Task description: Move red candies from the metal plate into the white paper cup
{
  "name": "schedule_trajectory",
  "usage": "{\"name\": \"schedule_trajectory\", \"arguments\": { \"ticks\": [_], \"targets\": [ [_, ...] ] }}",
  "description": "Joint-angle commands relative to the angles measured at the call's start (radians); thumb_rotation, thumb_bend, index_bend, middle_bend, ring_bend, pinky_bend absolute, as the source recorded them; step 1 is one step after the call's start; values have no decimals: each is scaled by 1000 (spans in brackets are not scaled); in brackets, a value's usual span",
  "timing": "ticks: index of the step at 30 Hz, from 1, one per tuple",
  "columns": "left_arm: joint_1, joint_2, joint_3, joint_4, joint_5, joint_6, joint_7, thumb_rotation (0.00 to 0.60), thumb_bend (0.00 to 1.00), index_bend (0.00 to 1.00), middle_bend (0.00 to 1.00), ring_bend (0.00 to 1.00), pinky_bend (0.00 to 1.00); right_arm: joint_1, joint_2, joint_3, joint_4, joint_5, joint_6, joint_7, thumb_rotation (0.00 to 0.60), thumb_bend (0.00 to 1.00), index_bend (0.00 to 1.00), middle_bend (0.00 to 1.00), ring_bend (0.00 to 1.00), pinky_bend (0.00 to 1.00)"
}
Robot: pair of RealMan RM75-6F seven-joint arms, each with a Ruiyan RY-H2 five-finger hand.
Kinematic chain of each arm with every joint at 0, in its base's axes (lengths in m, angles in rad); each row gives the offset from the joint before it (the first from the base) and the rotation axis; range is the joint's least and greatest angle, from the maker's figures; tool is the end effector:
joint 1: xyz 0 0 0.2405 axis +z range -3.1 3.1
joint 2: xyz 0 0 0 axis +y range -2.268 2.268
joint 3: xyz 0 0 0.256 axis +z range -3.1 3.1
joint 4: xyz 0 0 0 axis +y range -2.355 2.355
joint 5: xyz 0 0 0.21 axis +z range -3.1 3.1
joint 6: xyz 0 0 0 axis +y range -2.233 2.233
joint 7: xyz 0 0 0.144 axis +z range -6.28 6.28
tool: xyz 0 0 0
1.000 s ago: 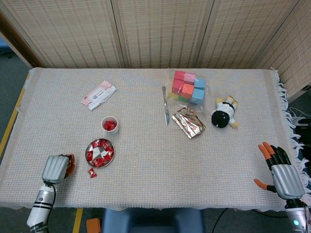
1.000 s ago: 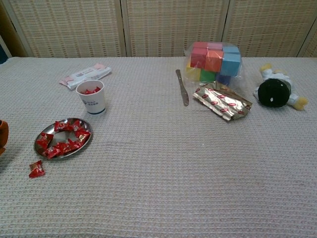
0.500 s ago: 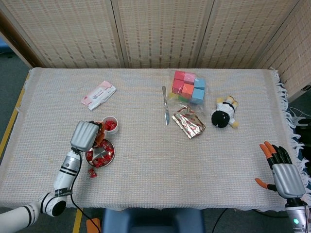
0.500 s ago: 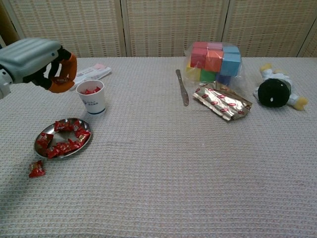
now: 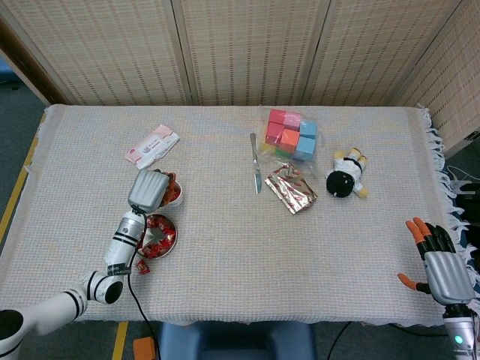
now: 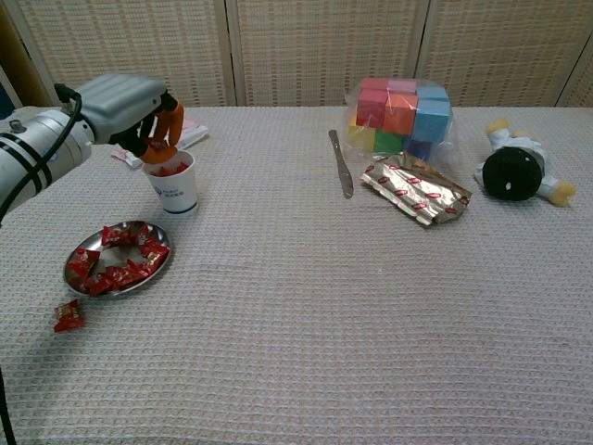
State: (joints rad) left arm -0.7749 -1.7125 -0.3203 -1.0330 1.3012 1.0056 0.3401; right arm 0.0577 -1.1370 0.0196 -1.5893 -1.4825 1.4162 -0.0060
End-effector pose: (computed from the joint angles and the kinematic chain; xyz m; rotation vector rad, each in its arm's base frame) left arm -0.1580 0.4118 0.0001 -1.7015 -0.5835 -0.9247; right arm -0.3273 -0.1654 0.1433 1.4091 -0.9935 0.8075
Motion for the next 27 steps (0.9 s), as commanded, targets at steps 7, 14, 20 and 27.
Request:
{"name": "schedule_trajectory", "arguments": {
  "ticks": [7, 14, 20, 27],
  "targets": [
    [-21, -5, 27, 29, -1, -4, -49, 600, 416, 377, 450, 379, 688, 2, -3, 4, 0, 7, -4, -5, 600, 50, 0, 0, 0, 0],
    [-32, 9, 37, 4, -10, -9, -44, 600, 399, 249, 350, 270, 583, 0, -1, 3, -2, 2, 2, -2, 600, 50, 0, 0, 0, 0],
    [-49, 8, 38, 27, -23, -29, -73, 600, 395, 146, 288, 201, 436, -3, 0, 3, -2, 2, 7, 0, 600, 50, 0, 0, 0, 0],
    [-48, 21, 52, 36, -23, -36, -115, 600, 385, 30, 136, 43, 280, -1, -3, 7, 1, 8, 3, -1, 600, 50, 0, 0, 0, 0]
  ]
}}
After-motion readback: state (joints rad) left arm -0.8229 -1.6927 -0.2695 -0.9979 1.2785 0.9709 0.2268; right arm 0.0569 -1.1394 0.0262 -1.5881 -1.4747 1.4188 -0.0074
